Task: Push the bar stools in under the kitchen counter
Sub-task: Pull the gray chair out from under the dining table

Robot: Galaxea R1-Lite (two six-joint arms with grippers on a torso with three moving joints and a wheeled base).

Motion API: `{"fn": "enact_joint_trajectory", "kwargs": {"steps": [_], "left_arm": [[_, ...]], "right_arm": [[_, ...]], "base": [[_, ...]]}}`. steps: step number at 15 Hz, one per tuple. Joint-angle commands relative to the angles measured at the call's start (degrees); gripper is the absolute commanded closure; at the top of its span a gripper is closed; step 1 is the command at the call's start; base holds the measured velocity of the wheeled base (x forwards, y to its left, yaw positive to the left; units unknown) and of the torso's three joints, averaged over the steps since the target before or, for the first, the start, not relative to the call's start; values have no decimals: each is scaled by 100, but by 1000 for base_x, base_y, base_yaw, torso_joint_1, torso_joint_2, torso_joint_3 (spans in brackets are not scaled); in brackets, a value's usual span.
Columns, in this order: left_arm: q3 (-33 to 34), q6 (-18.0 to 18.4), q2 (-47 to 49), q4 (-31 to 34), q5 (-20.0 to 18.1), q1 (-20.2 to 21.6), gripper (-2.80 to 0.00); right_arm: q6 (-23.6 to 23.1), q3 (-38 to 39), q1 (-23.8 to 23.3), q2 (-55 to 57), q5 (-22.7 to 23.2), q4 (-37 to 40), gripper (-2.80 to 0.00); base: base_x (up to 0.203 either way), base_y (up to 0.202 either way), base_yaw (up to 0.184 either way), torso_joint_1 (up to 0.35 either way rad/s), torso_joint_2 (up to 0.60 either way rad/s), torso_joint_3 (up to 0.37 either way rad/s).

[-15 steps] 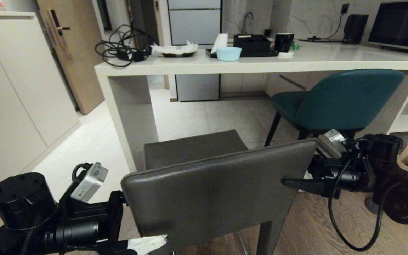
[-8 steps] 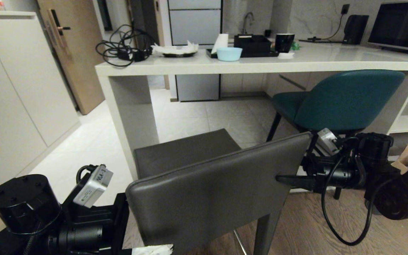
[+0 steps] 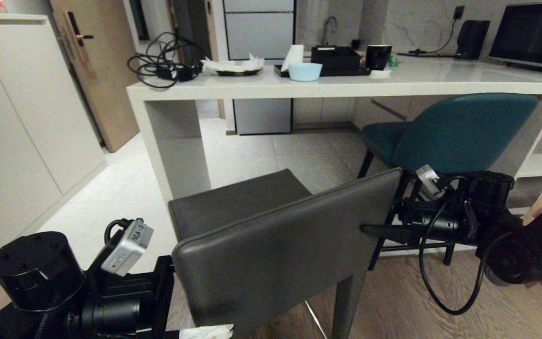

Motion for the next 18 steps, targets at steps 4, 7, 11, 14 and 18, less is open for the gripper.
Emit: {"fn": "enact_joint_trajectory", "kwargs": {"steps": [4, 7, 11, 14, 18], "left_arm": [[-12, -12, 34, -40, -32, 25, -280], [-4, -20, -28, -40, 323, 258, -280], [22, -36, -101, -40, 299, 1278, -280], [63, -28, -165, -40, 302, 1904, -280], [92, -30, -339, -40, 386, 2831, -280]], "right_arm": [[6, 1, 1, 30, -2, -61, -280], [-2, 111, -37, -26, -6, -224, -280], [435, 568, -37, -265, -12, -943, -280], [1194, 857, -132, -512, -23, -1645, -280], [1693, 1186, -179, -859, -1549, -2122, -280]], "base": [[0, 0, 0, 0, 0, 0], [0, 0, 0, 0, 0, 0], [0, 0, 0, 0, 0, 0], [0, 0, 0, 0, 0, 0], [0, 0, 0, 0, 0, 0]]}}
